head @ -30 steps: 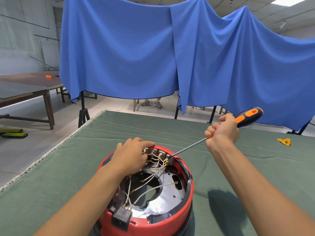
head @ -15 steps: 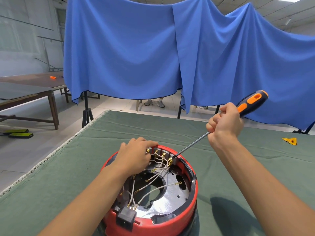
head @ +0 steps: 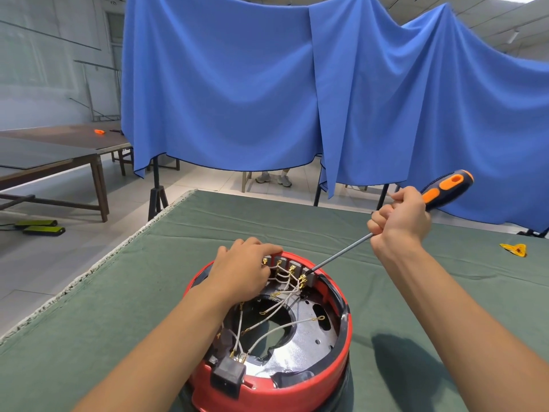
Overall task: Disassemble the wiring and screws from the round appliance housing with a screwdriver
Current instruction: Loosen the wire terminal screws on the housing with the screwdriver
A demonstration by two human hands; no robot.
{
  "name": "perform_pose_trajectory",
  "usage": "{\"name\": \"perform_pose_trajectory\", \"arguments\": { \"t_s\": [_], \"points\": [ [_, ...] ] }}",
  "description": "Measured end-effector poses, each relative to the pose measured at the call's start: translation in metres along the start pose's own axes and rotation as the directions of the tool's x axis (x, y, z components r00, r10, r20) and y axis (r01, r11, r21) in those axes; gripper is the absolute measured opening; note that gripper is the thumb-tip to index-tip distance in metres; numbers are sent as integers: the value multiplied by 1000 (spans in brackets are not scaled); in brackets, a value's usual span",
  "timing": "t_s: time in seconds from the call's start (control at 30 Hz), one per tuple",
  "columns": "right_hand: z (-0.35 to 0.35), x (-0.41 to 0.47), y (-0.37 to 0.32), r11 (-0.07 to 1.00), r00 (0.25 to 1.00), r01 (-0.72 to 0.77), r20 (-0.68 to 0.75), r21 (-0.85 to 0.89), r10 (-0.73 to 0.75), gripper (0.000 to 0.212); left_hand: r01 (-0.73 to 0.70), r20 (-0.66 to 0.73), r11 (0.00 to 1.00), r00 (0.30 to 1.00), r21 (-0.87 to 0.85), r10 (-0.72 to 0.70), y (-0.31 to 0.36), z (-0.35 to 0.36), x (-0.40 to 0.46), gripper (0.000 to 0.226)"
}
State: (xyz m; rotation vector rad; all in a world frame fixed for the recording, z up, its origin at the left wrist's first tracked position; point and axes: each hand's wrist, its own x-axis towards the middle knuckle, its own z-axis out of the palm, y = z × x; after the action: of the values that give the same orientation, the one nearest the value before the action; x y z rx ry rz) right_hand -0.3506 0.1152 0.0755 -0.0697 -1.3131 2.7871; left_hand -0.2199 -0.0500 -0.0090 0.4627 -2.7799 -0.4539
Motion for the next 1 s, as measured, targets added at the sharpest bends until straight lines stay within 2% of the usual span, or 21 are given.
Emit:
{"name": "perform_pose_trajectory", "arguments": {
  "t_s": [0.2, 0.57, 0.67, 0.83, 1.0],
  "points": [
    [2, 1, 1, 1000, 1000, 2, -9, -26, -2, 29, 2, -3, 1000, 1000, 3, -2, 1, 0, 0, 51],
    [-16, 18, 8, 993, 978, -115, -172, 11, 115, 23, 3, -1, 1000, 1000, 14, -3, 0, 1, 2, 50],
    [-17, 20, 8, 992, 977, -127, -173, 7, 127, 24, 2, -1, 1000, 1000, 12, -2, 0, 1, 2, 50],
    [-17, 3, 35, 970, 962, -241, -134, -18, 236, 28, -1, -9, 1000, 1000, 4, 1, -2, 1, 0, 50],
    [-6, 0, 23, 982, 983, -184, -31, -44, 183, 30, -10, -12, 1000, 1000, -12, 10, -1, 2, -1, 51]
  ]
}}
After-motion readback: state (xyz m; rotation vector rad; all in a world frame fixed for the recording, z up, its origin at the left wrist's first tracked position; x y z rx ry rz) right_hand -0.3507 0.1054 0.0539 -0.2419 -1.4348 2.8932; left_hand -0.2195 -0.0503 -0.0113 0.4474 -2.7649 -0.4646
